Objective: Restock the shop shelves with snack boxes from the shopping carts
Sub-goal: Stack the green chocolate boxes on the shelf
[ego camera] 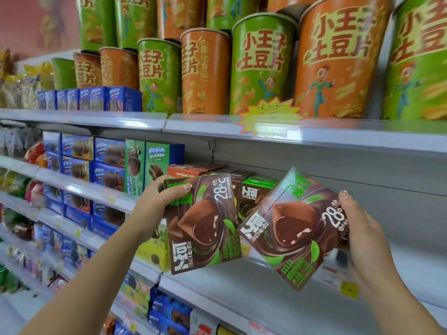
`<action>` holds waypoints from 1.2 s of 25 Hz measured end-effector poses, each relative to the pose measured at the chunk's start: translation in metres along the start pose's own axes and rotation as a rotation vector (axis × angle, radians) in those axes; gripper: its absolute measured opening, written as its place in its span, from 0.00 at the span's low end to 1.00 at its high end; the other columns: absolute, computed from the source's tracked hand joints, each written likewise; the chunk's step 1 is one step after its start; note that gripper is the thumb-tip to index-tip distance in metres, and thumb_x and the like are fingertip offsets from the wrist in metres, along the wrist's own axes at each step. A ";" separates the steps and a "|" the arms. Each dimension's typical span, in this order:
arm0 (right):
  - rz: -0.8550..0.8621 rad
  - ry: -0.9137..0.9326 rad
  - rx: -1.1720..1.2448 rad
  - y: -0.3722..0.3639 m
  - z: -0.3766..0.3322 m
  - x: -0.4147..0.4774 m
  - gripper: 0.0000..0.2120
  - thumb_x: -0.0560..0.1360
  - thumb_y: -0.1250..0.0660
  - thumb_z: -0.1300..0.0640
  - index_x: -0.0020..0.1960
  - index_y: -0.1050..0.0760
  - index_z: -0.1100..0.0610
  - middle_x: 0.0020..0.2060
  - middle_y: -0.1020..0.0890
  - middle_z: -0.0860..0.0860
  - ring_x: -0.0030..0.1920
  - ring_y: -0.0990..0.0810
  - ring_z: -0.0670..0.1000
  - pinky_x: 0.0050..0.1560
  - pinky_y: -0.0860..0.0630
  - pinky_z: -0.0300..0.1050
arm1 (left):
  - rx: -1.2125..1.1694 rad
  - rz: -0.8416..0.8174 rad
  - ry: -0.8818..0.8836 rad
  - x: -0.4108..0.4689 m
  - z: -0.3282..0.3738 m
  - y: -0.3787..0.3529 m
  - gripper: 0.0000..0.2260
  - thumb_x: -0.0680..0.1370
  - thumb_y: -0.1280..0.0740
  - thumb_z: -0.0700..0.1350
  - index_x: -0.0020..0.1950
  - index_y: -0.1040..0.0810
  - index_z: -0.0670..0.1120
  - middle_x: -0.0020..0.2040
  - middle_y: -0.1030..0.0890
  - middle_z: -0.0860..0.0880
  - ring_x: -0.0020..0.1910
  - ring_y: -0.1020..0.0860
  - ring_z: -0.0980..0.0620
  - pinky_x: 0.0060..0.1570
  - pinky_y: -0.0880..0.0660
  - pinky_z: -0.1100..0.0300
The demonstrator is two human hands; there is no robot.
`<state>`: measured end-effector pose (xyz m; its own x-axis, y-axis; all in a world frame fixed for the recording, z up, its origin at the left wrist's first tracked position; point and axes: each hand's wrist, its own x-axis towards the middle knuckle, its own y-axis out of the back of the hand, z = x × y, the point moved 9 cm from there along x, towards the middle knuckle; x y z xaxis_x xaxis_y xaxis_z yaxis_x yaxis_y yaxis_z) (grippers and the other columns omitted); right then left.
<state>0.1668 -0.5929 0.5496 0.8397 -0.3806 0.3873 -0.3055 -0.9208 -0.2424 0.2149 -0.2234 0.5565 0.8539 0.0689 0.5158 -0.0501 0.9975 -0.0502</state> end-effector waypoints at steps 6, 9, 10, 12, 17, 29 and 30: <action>0.055 -0.114 0.090 0.072 -0.020 0.032 0.19 0.62 0.27 0.41 0.43 0.24 0.54 0.28 0.17 0.46 0.29 0.18 0.43 0.26 0.20 0.46 | -0.049 0.013 0.068 0.011 -0.017 -0.021 0.25 0.62 0.25 0.57 0.55 0.19 0.46 0.52 0.16 0.38 0.49 0.17 0.33 0.56 0.24 0.34; 0.149 -0.177 0.137 0.106 -0.010 0.052 0.06 0.74 0.30 0.52 0.44 0.24 0.54 0.27 0.17 0.46 0.28 0.18 0.44 0.21 0.22 0.46 | -0.075 0.043 0.107 0.017 -0.030 -0.019 0.23 0.61 0.24 0.57 0.52 0.18 0.48 0.51 0.16 0.37 0.49 0.18 0.31 0.56 0.26 0.32; 0.156 -0.209 0.156 0.109 -0.006 0.057 0.04 0.76 0.31 0.54 0.45 0.25 0.53 0.29 0.16 0.48 0.29 0.17 0.45 0.21 0.22 0.49 | -0.085 0.047 0.114 0.018 -0.033 -0.018 0.21 0.62 0.24 0.57 0.51 0.17 0.49 0.51 0.16 0.37 0.50 0.19 0.30 0.56 0.26 0.31; 0.173 -0.272 0.213 0.107 0.004 0.067 0.04 0.78 0.34 0.56 0.45 0.27 0.52 0.37 0.17 0.51 0.37 0.18 0.50 0.29 0.19 0.55 | -0.096 0.051 0.126 0.022 -0.040 -0.016 0.20 0.63 0.25 0.57 0.50 0.17 0.49 0.51 0.16 0.36 0.50 0.19 0.30 0.56 0.26 0.32; 0.175 -0.403 0.319 0.094 0.027 0.095 0.02 0.77 0.35 0.58 0.48 0.27 0.56 0.54 0.21 0.58 0.51 0.20 0.58 0.55 0.26 0.66 | -0.062 0.048 0.135 0.032 -0.049 -0.007 0.22 0.64 0.26 0.57 0.53 0.19 0.45 0.48 0.16 0.37 0.40 0.17 0.38 0.41 0.21 0.49; 0.170 -0.292 0.105 0.095 0.049 0.161 0.07 0.73 0.30 0.58 0.51 0.23 0.56 0.43 0.18 0.54 0.41 0.20 0.51 0.43 0.23 0.52 | -0.048 -0.017 0.050 0.047 -0.016 -0.050 0.27 0.56 0.24 0.58 0.49 0.19 0.45 0.40 0.15 0.44 0.34 0.16 0.44 0.35 0.20 0.55; 0.189 -0.280 0.054 0.097 0.050 0.167 0.07 0.72 0.29 0.56 0.49 0.23 0.56 0.43 0.18 0.54 0.40 0.20 0.50 0.41 0.23 0.48 | -0.047 -0.014 0.050 0.048 -0.016 -0.051 0.26 0.57 0.25 0.58 0.49 0.19 0.45 0.40 0.15 0.44 0.35 0.16 0.44 0.36 0.21 0.55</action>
<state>0.2997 -0.7413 0.5460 0.8635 -0.4989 0.0739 -0.4493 -0.8276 -0.3364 0.2663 -0.2712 0.5704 0.8793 0.0527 0.4733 -0.0144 0.9964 -0.0841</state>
